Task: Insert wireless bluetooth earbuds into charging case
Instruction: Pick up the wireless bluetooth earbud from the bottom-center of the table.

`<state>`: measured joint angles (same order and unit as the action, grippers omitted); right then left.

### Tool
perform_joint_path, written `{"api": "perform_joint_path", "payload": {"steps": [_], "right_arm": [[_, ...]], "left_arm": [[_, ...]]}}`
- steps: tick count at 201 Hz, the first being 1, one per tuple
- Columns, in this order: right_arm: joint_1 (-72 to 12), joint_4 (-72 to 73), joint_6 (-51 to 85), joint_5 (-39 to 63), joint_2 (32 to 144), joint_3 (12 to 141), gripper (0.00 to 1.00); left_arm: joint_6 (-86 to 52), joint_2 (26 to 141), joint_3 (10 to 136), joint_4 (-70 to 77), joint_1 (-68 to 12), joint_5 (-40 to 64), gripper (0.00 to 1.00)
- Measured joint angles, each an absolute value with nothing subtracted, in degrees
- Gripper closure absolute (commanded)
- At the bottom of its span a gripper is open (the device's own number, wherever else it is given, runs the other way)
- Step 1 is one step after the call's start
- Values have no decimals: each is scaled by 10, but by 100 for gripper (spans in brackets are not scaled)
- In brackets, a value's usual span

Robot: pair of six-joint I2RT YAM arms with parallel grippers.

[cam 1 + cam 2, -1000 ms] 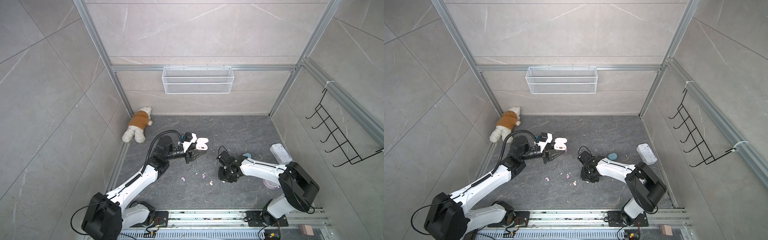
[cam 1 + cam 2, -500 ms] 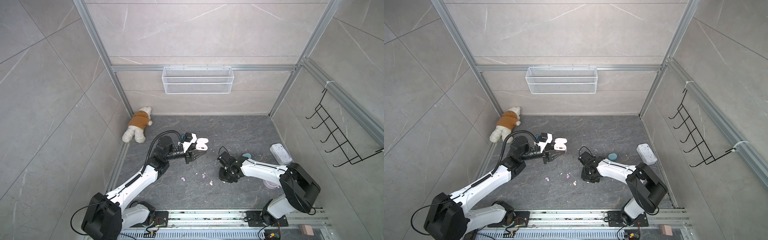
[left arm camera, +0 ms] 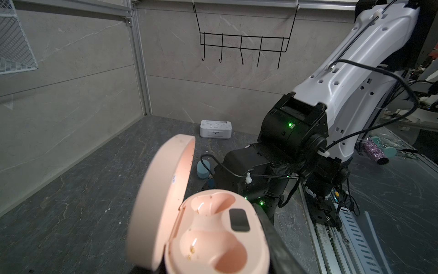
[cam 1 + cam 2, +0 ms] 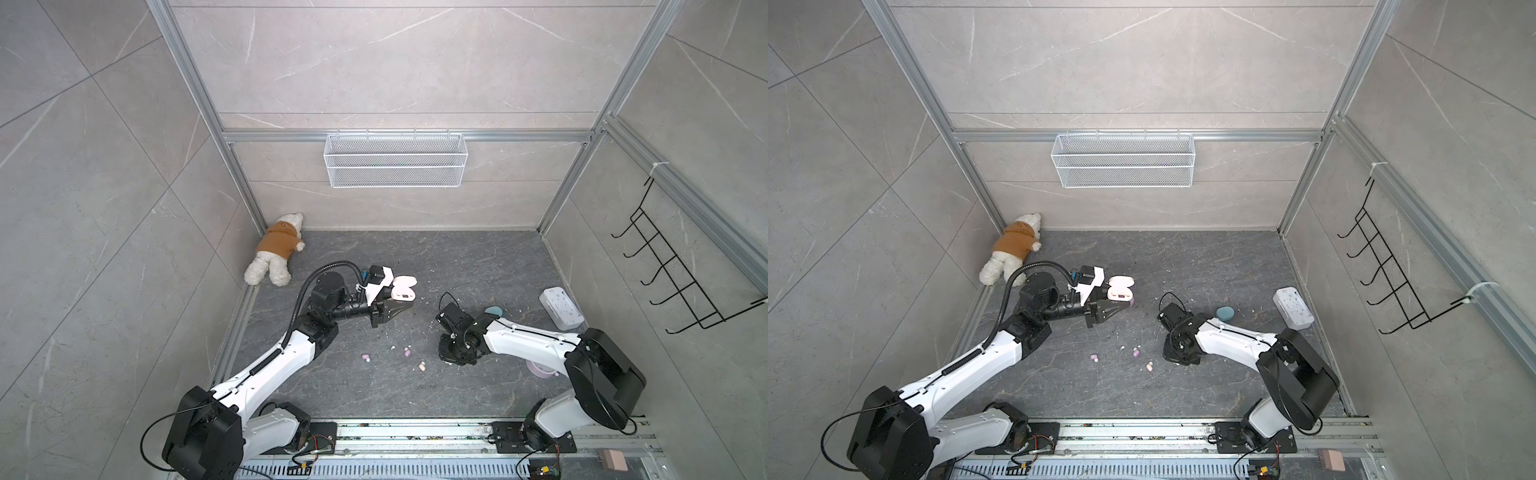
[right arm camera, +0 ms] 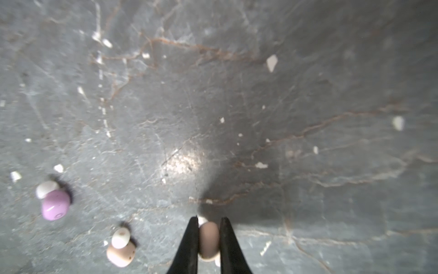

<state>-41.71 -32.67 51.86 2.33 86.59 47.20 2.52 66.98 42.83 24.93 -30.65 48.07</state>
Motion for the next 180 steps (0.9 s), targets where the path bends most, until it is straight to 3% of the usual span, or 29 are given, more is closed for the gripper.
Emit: {"api": "perform_joint_path", "payload": {"steps": [103,180], "right_arm": [[-411,-410,488,-29,651,627,85],[-406,-424,413,-16,577,762,84]], "left_arm": [[-29,709,430,332,-311,481,76],[-61,745,487,395,-354,486,76]]}}
